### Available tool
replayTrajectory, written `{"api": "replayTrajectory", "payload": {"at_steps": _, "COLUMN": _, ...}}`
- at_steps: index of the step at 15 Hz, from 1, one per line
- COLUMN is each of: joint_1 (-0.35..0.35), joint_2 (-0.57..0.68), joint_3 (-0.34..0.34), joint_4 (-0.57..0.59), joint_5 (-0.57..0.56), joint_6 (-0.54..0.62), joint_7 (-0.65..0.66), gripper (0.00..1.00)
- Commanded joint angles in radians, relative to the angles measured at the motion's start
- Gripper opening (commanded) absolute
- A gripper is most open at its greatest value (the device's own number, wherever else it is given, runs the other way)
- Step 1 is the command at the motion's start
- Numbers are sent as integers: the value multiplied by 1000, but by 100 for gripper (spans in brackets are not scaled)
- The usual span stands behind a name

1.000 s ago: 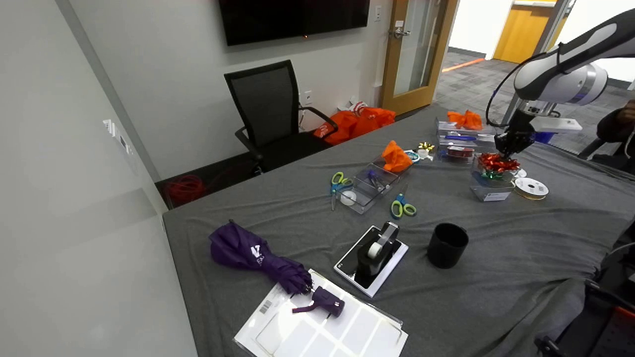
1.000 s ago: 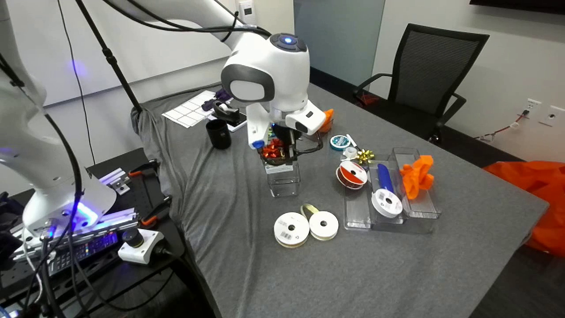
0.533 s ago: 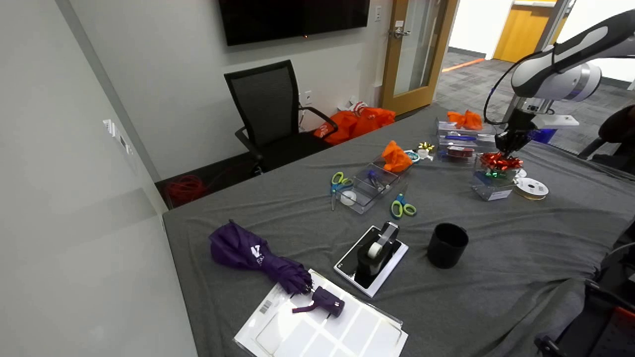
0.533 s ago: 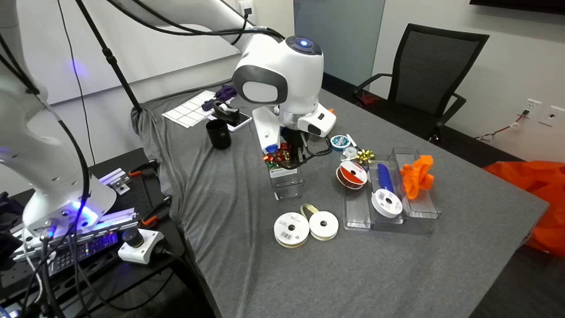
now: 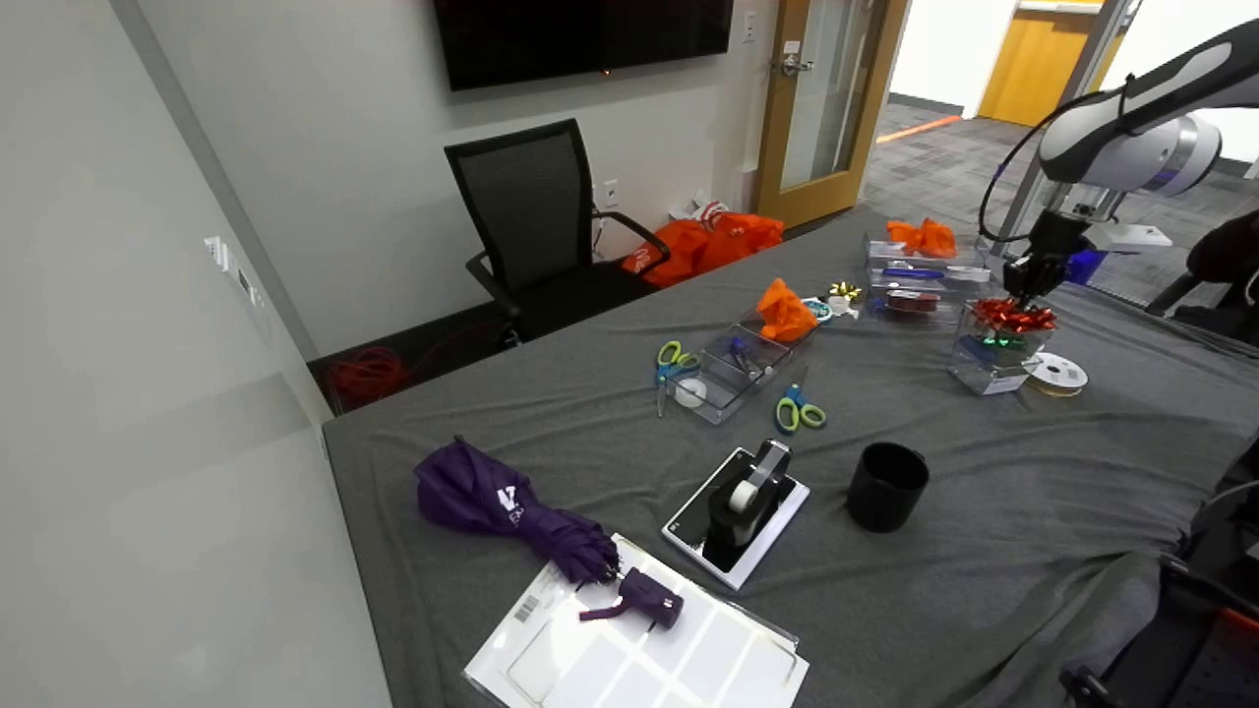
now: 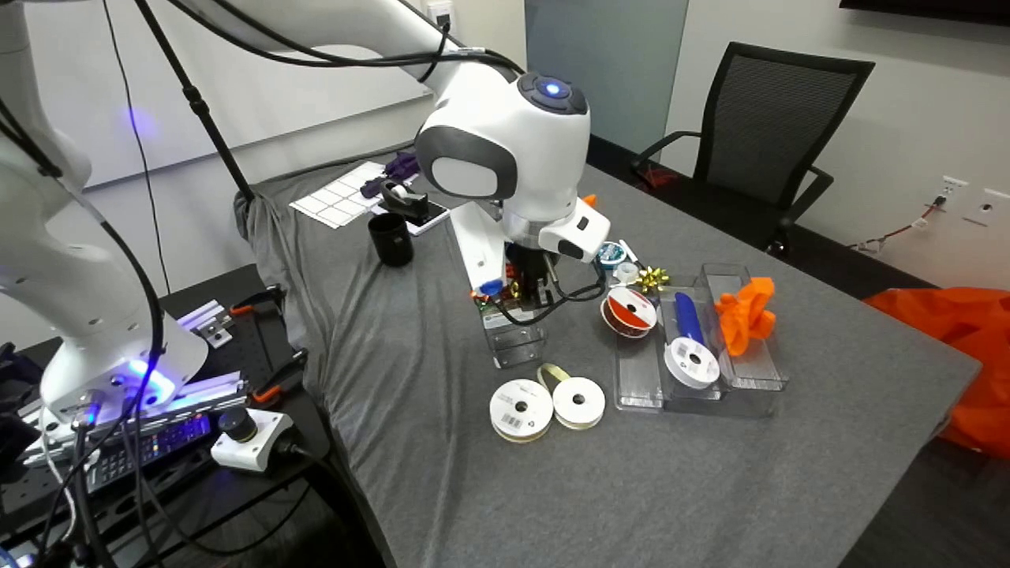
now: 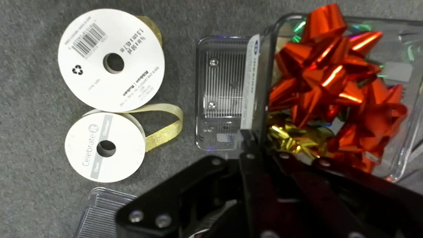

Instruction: Stack up the containers on the table

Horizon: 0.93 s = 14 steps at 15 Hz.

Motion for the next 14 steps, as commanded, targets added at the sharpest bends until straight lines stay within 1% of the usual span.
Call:
{"api": "replayTrajectory", "payload": {"at_steps": 1, "joint_1": -78, "joint_2": 23, "joint_3": 57, "joint_4": 49, "joint_5": 98, "joint_6": -86, "joint_7": -79, "gripper": 1}}
{"api": "replayTrajectory", "payload": {"at_steps": 3, "joint_1": -94, "joint_2": 28, "joint_3": 66, "joint_4": 60, "joint_5": 145, "joint_6": -124, "joint_7": -103, "gripper": 1}}
{"api": "replayTrajectory", "payload": {"at_steps": 6, "joint_1": -95, "joint_2": 38, "joint_3": 61, "joint_4": 77, "joint_5": 167, "joint_6": -143, "joint_7": -113, "gripper": 1}}
{"api": "replayTrajectory", "payload": {"at_steps": 10, "joint_1": -84, "joint_2": 53, "joint_3": 48, "joint_4": 104, "joint_5": 139, "joint_6": -128, "joint_7": -101, "gripper": 1}}
{"api": "replayTrajectory", "payload": {"at_steps": 14, "joint_1": -66, "joint_2": 64, "joint_3": 25, "joint_4": 125, "joint_5": 70, "joint_6": -115, "joint_7": -78, "gripper": 1}}
